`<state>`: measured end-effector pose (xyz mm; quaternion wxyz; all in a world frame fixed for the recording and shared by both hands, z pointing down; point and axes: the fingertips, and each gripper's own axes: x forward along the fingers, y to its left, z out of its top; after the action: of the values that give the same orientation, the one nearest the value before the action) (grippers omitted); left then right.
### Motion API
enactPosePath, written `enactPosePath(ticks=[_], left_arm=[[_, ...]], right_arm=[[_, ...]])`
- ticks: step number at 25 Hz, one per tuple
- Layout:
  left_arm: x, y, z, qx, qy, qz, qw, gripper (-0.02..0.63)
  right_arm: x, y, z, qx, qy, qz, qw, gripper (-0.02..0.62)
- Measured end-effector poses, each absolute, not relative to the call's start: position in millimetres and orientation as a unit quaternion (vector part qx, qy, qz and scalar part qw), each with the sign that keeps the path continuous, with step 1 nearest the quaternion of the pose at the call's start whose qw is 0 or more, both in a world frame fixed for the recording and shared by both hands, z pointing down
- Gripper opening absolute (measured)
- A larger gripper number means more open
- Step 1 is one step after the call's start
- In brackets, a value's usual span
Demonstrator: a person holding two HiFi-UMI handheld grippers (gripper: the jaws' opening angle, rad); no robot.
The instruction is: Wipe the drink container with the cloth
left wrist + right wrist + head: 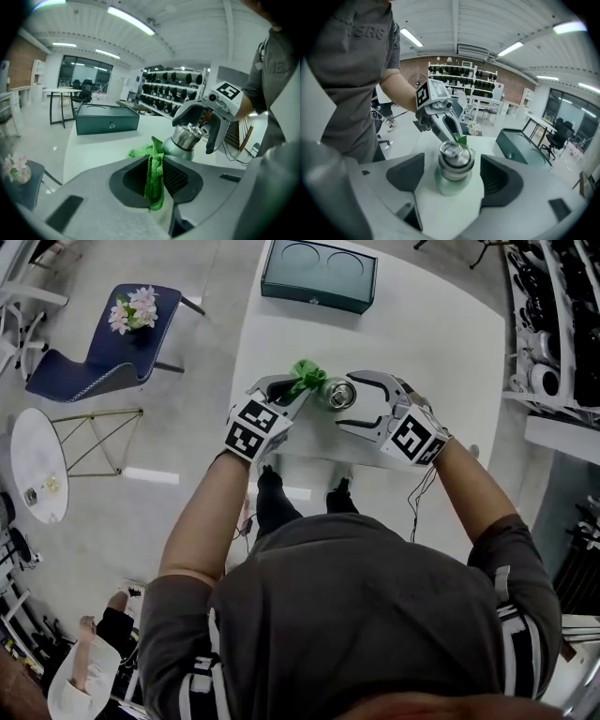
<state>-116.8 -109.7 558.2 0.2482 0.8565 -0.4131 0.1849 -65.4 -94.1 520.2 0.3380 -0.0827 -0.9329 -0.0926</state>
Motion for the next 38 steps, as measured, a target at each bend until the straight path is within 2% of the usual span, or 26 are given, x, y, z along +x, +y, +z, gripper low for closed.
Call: enactPosePath(ticks=[3, 7, 16, 19, 23, 27, 31, 38], left_arm=[[-118, -99, 539, 0.855, -0.424, 0.150, 0.259, 0.051], [-100, -97, 537, 0.859, -0.418, 0.156, 0.249, 0.051], [-101, -109, 599, 0.839, -0.421, 0.262, 0.224, 0.048], [-100, -111, 601, 0.841, -0.421, 0.253, 0.227, 0.049], [-107, -116, 548, 0.848, -0.440, 0.144, 0.258, 0.049], [-97, -120, 479, 0.870, -0.434, 0.082, 0.220, 0.049], [-75, -121, 467, 0.885, -0.410, 0.113, 0.190, 0.049], [-83, -110, 505, 0.871, -0.408, 0.170, 0.215, 0.049]], right_arm=[[-77, -92, 513, -0.117, -0.920, -0.118, 0.355, 0.355], [-80, -96, 524, -0.124, -0.903, -0.133, 0.390, 0.253], [-85, -96, 537, -0.117, -0.901, -0.067, 0.414, 0.254], [-82, -101, 539, -0.103, -0.906, -0.023, 0.410, 0.249], [-70, -135, 530, -0.013, -0.927, 0.145, 0.346, 0.249], [-57, -157, 516, 0.074, -0.924, 0.267, 0.263, 0.249], [-51, -162, 503, 0.102, -0.912, 0.344, 0.200, 0.249], [-35, -186, 480, 0.127, -0.897, 0.407, 0.116, 0.247]])
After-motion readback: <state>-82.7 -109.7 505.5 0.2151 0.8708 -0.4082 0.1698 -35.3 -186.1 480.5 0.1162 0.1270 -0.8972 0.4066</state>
